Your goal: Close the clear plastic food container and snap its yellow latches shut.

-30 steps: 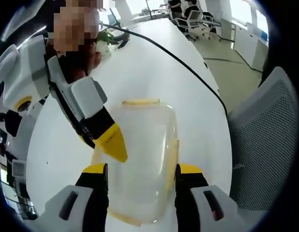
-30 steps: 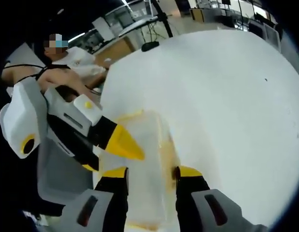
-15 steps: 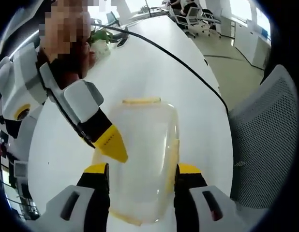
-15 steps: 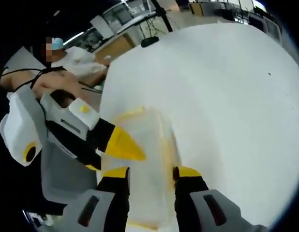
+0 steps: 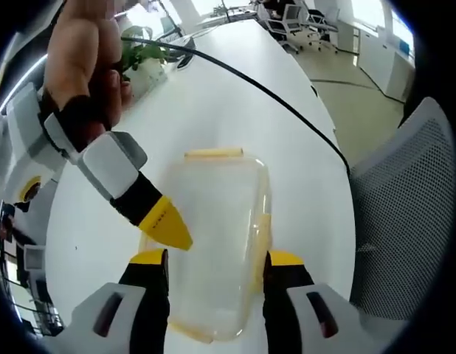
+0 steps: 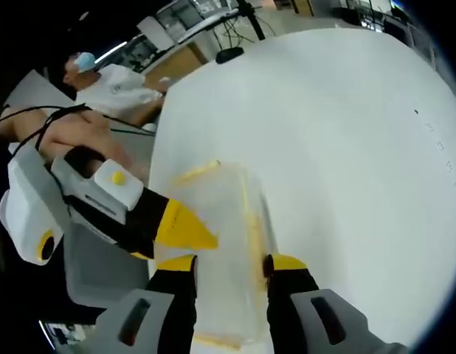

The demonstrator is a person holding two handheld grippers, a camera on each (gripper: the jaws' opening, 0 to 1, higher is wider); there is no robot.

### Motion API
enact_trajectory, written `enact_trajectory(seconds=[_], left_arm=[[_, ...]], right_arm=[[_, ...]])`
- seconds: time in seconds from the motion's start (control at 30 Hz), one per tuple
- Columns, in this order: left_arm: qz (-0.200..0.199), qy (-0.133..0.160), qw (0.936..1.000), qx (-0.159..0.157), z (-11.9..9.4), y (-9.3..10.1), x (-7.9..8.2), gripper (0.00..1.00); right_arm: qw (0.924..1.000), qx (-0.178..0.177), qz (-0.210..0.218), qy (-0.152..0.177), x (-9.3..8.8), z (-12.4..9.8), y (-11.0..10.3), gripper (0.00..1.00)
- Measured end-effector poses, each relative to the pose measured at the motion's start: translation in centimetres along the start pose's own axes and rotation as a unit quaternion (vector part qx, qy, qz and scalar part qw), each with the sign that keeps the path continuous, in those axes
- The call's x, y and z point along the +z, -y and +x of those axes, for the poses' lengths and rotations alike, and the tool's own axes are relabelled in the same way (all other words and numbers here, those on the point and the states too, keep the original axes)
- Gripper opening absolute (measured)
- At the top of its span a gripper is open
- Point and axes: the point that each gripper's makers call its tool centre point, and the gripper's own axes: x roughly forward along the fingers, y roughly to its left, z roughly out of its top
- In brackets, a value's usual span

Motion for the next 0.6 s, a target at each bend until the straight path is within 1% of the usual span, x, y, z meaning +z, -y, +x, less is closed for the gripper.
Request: enact_trajectory(seconds=[0.17, 0.23, 0.3, 0.33, 0.4, 0.47, 0.6], left_arm=[[-0.001, -0.001, 1.0000, 0.000, 0.01, 0.18, 0.05, 0.49], [0.000, -0.002, 1.0000, 0.000, 0.04, 0.21, 0.03, 0.50], [-0.001, -0.004, 1.0000, 0.001, 0.01, 0.26, 0.03, 0.50], [-0.001, -0.005, 1.0000, 0.001, 0.01, 0.28, 0.06, 0.50], [0.002, -0.006, 1.0000, 0.000, -0.04, 0.30, 0.03, 0.50], [0.003, -0.008, 1.0000, 0.000, -0.04, 0.30, 0.04, 0.50], [0.000, -0.016, 0.9999, -0.001, 0.01, 0.29, 0.14, 0.51]], right_arm=[[0.9999, 0.000, 0.005, 0.015, -0.03, -0.04, 0.09, 0.36], [0.9999, -0.001, 0.003, 0.011, 0.06, 0.11, 0.06, 0.36], [1.0000, -0.005, 0.006, 0.001, 0.19, 0.19, -0.14, 0.37], [1.0000, -0.007, -0.001, -0.006, 0.21, 0.22, -0.09, 0.37], [0.9999, -0.008, 0.001, -0.010, 0.27, 0.26, -0.20, 0.37], [0.9998, -0.011, -0.014, -0.008, 0.33, 0.12, -0.34, 0.37], [0.9994, -0.024, -0.025, -0.006, 0.43, 0.00, -0.47, 0.37]])
